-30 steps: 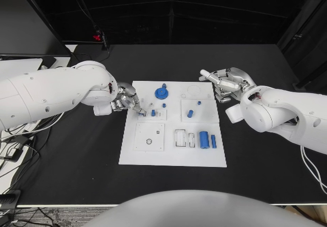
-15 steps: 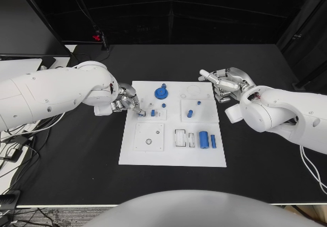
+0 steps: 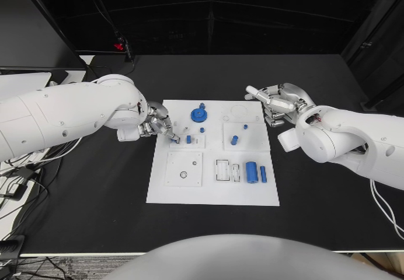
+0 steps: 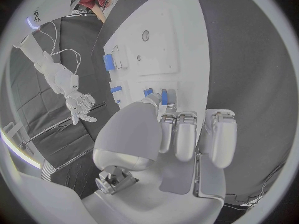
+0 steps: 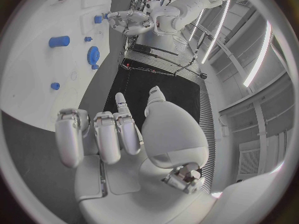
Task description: Assemble the parts on the task board
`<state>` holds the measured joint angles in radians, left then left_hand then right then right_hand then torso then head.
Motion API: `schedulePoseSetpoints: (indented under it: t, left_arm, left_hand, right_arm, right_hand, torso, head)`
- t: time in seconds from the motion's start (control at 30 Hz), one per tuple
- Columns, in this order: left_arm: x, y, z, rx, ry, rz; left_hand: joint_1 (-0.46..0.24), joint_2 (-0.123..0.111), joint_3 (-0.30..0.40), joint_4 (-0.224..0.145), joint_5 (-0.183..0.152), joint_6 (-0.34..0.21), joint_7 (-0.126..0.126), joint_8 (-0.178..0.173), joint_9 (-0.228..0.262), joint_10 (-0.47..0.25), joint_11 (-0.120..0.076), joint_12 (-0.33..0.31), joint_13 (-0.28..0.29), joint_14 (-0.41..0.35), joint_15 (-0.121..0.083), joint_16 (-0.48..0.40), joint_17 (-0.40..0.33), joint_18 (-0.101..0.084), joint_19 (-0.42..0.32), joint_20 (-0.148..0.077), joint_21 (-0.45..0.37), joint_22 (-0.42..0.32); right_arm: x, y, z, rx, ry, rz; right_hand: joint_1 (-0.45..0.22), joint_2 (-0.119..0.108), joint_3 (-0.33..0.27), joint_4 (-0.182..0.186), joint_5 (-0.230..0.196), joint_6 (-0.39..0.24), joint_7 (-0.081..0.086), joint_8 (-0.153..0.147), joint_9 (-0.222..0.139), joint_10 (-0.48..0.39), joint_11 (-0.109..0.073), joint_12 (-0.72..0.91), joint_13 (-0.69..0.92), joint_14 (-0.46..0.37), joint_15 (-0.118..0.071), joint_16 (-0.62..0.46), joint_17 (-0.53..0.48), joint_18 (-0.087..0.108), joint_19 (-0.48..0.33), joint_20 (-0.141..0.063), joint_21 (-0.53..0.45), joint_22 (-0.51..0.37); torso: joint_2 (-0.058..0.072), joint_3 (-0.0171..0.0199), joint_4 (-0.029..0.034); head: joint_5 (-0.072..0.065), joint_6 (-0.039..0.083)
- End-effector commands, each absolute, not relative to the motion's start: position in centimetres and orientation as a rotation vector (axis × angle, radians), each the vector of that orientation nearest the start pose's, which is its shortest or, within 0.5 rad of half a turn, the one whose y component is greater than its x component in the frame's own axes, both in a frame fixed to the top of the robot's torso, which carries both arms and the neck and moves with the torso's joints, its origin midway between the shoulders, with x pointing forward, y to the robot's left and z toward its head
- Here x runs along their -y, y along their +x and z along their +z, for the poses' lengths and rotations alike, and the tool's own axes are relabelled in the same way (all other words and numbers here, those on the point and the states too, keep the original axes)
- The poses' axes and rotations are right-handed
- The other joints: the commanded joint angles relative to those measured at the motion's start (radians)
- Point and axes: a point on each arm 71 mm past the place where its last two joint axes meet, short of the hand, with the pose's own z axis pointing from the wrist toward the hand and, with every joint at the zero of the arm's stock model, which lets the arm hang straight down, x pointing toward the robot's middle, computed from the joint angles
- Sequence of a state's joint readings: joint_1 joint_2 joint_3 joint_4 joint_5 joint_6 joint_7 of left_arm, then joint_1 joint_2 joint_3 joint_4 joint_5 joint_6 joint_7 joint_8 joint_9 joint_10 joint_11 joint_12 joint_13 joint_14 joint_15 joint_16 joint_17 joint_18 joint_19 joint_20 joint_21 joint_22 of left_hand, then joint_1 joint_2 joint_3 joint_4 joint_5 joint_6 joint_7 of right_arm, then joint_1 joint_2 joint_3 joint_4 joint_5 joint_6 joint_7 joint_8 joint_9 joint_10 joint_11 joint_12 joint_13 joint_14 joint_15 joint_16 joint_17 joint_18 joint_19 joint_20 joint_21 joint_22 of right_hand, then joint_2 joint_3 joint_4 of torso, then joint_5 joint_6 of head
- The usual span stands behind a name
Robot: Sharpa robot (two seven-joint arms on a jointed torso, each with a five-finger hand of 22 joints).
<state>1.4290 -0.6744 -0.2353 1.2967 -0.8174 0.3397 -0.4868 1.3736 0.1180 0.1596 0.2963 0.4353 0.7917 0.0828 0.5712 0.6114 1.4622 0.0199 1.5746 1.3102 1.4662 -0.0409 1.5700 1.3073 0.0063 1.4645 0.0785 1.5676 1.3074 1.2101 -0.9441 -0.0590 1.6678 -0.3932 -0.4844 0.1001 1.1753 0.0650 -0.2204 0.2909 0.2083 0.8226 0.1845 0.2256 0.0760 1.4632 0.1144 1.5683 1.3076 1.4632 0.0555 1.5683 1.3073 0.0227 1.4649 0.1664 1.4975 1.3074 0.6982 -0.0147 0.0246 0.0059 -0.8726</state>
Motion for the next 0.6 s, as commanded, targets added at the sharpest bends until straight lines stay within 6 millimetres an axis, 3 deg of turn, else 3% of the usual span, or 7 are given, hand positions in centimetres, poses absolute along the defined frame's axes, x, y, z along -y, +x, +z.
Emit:
schedulePoseSetpoints:
  t: [0.03,0.6]
  left_arm:
    - [-20.04,52.14,-19.83,-2.511,-0.137,-0.383]
    - [-19.71,52.12,-20.11,-2.544,-0.107,-0.349]
  left_hand:
    - [0.007,0.019,0.004,0.0,0.002,0.01,-0.004,0.001,0.001,0.109,-0.003,-0.004,0.261,0.105,-0.004,0.001,0.263,-0.006,0.106,-0.003,0.003,0.263]
    - [-0.004,0.019,0.005,-0.001,0.001,0.01,-0.004,0.0,0.001,0.109,-0.003,-0.004,0.261,0.105,-0.003,0.001,0.263,-0.006,0.106,-0.003,0.003,0.263]
  right_arm:
    - [22.01,46.2,-17.74,-1.621,0.872,1.183]
    - [22.0,46.2,-17.74,-1.621,0.872,1.184]
  right_hand:
    - [0.0,0.006,-0.006,-0.001,0.006,-0.007,-0.002,0.003,-0.001,0.108,-0.004,0.003,0.263,0.108,-0.002,0.002,0.263,0.002,0.04,-0.003,-0.004,0.23]
    - [0.0,0.007,-0.008,-0.001,0.006,-0.006,-0.002,0.005,-0.001,0.108,-0.004,0.003,0.263,0.108,-0.002,0.002,0.263,0.003,0.039,-0.003,-0.004,0.23]
  torso:
    - [0.0,-0.0003,-0.0001]
    - [0.0,0.0001,0.0001]
  head:
    - [0.0,0.0]
    - [-0.002,0.0]
